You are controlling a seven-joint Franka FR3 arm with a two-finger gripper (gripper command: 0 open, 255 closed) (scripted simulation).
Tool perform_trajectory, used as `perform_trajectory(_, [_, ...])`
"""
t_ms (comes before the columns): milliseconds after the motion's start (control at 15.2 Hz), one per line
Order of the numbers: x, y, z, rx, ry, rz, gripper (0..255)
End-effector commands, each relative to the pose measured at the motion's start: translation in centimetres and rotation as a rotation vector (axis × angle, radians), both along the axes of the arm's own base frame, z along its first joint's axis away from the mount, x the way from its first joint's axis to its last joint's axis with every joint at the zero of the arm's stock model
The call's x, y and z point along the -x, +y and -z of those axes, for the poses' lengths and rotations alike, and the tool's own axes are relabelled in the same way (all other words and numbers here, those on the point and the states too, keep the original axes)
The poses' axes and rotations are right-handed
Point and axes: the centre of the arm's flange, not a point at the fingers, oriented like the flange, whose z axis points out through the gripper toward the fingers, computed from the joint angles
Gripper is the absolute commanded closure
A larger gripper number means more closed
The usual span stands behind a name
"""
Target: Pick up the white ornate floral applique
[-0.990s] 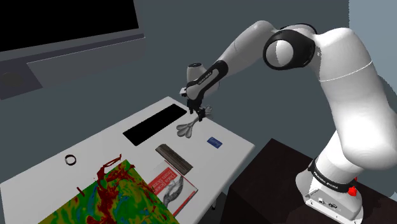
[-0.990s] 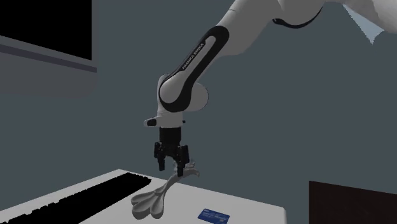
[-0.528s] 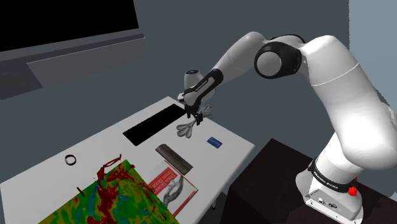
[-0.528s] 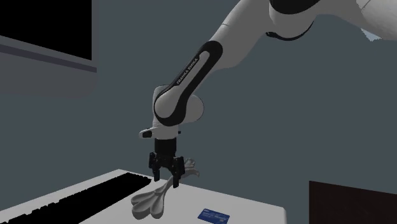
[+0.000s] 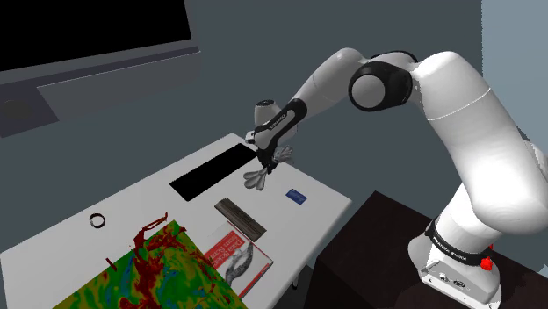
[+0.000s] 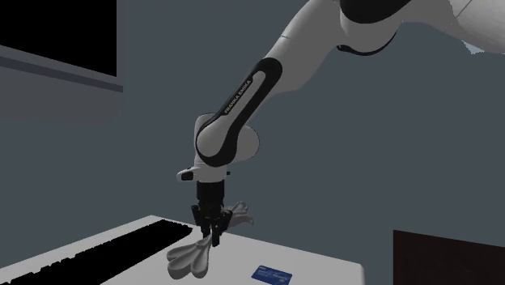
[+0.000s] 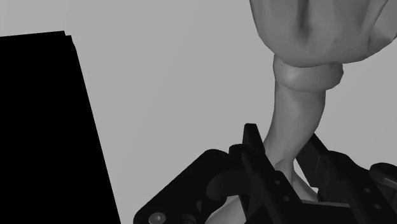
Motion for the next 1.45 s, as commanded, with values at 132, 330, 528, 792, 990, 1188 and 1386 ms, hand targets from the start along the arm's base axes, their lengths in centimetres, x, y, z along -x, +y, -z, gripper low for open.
perform_trajectory(132, [0.0, 0.0, 0.0, 0.0, 0.0, 0.0, 255])
perform_trajectory(330, [0.0, 0.0, -0.5, 0.0, 0.0, 0.0, 255])
perform_trajectory(528, [0.0, 0.0, -2.1, 0.0, 0.0, 0.0, 255])
perform_trajectory(792, [0.0, 0.0, -4.2, 0.0, 0.0, 0.0, 255])
perform_trajectory(990, [0.0, 0.0, -5.8, 0.0, 0.0, 0.0, 255])
perform_trajectory(1188, [0.0, 0.0, -7.4, 0.0, 0.0, 0.0, 255])
perform_trajectory(1386, [0.0, 0.0, -8.0, 0.0, 0.0, 0.0, 255])
